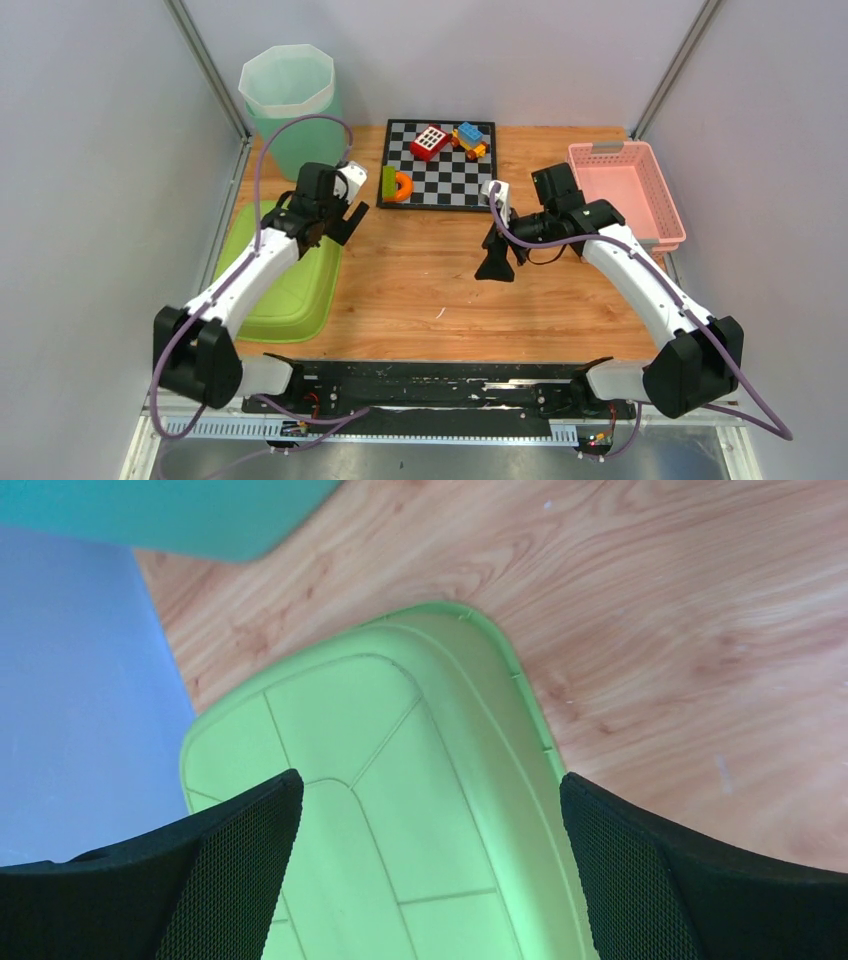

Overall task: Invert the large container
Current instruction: Move the container to the center of the board.

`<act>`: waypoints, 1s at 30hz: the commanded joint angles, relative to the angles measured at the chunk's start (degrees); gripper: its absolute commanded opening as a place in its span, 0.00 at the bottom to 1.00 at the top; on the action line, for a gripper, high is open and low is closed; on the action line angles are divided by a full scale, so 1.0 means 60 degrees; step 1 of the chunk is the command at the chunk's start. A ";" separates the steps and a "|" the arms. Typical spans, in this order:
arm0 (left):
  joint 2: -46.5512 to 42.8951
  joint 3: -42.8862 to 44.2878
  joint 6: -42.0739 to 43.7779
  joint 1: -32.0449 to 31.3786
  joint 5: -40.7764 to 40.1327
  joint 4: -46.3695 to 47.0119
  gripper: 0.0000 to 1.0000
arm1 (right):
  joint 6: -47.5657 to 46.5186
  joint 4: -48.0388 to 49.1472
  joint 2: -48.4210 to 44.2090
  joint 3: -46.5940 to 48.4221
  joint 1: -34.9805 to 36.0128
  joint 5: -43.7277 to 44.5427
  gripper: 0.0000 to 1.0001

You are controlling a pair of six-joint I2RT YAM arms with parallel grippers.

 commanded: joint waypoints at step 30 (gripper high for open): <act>-0.5310 -0.2041 0.2040 0.0045 0.6471 -0.2524 1.00 | 0.3460 0.2241 0.0758 0.1090 -0.4044 0.7041 0.84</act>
